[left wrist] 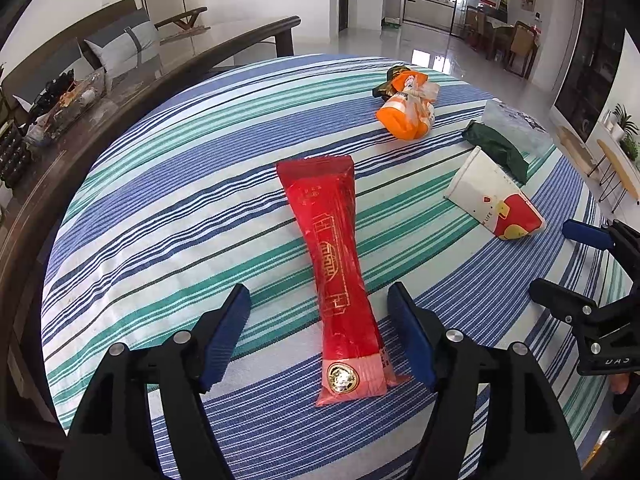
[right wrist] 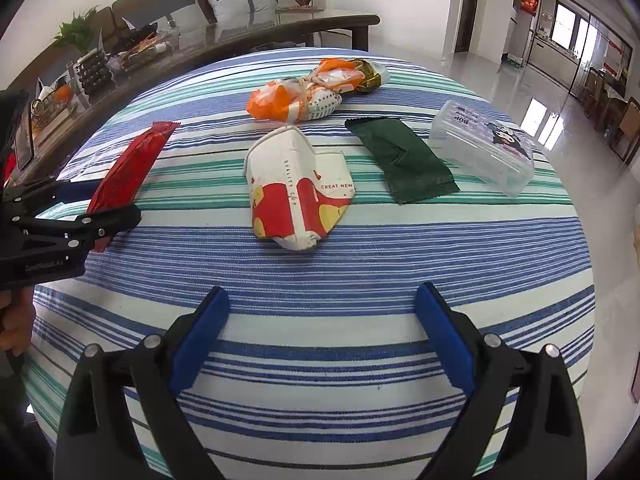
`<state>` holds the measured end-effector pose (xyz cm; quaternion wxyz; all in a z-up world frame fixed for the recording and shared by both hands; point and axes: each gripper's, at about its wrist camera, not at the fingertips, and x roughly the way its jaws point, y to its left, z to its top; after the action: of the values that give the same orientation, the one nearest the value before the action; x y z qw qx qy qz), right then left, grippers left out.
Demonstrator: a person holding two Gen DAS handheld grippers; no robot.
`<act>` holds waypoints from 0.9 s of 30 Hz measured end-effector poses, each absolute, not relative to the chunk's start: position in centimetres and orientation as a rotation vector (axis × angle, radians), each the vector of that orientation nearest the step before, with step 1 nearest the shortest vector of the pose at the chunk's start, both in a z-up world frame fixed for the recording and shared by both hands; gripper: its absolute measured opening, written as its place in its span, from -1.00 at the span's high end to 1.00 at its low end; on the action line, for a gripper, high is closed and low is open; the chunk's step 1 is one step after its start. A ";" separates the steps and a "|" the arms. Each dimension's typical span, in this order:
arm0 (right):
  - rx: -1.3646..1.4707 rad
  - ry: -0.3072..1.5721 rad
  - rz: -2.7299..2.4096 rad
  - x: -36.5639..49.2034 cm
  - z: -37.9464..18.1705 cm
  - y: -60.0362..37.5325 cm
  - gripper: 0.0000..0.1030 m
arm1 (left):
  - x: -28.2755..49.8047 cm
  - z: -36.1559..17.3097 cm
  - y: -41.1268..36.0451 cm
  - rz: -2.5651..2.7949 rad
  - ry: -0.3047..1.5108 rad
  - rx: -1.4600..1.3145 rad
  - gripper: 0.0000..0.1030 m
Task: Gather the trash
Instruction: 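Grasp the red wrapper with the left tool while the right tool grasps the paper cup, then carry the red wrapper and paper cup to the wastebasket and open both tools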
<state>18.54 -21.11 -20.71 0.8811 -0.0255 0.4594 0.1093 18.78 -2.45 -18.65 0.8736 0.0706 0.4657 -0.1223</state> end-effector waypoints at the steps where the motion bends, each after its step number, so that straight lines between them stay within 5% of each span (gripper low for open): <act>1: -0.045 0.957 0.234 18.6 -20.6 -21.2 -0.77 | 18.7 -18.6 -2.1 -0.268 0.977 0.138 -0.44; 7: -0.027 0.943 0.321 20.2 -18.5 -19.9 -0.76 | 18.1 -18.0 -0.4 -0.357 0.959 0.141 -0.58; 13: -0.123 0.988 0.338 23.6 -18.4 -17.4 -0.50 | 18.5 -17.6 -1.6 -0.375 0.962 0.172 -0.53; 16: -0.137 1.014 0.352 24.6 -18.8 -17.2 -0.24 | 19.2 -17.7 -2.2 -0.365 0.977 0.181 -0.33; 17: -0.143 1.027 0.357 24.7 -19.0 -17.1 0.02 | 19.5 -17.8 -2.4 -0.362 0.986 0.185 -0.25; 19: -0.155 1.039 0.346 24.6 -19.1 -17.2 0.28 | 19.8 -18.0 -2.8 -0.363 0.997 0.196 0.02; 20: -0.150 1.036 0.342 24.4 -18.9 -17.3 0.37 | 19.8 -18.1 -2.8 -0.372 1.001 0.194 0.34; 21: -0.140 1.032 0.338 24.1 -18.6 -17.6 0.40 | 19.8 -18.1 -2.8 -0.386 1.006 0.185 0.58; 27: -0.071 0.992 0.350 21.5 -16.8 -19.6 0.43 | 18.4 -16.9 -3.2 -0.423 0.978 0.153 0.74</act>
<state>21.49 -19.56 -16.80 0.8642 -0.0341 0.4734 0.1671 18.43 -3.16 -16.91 0.8586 0.0727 0.4657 -0.2015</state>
